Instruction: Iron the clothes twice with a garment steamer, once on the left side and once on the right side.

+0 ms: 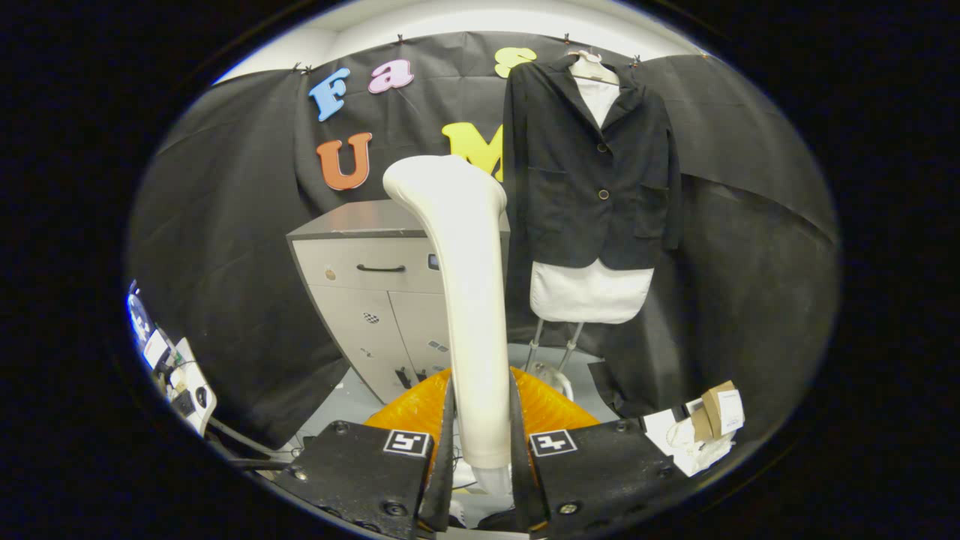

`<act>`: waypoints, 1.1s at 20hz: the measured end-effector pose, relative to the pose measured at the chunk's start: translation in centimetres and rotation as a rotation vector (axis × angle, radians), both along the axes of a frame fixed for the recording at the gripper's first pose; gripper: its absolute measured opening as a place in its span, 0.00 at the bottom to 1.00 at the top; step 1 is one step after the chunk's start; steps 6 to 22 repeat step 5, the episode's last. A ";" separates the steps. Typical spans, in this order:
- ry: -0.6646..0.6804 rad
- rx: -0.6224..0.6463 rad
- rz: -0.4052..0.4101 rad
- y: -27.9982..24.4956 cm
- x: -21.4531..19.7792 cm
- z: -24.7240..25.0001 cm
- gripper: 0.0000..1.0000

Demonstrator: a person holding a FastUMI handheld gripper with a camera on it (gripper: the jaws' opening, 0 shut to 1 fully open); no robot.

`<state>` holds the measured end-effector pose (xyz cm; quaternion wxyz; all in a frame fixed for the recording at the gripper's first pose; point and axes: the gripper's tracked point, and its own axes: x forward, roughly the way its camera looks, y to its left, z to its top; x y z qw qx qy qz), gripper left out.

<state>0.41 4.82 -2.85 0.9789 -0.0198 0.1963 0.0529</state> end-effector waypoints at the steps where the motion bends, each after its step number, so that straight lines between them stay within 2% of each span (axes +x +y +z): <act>1: 0.000 0.004 -0.003 -0.1 0.1 0.0 0.35; 22: 0.004 0.007 -0.006 -0.1 0.2 0.2 0.35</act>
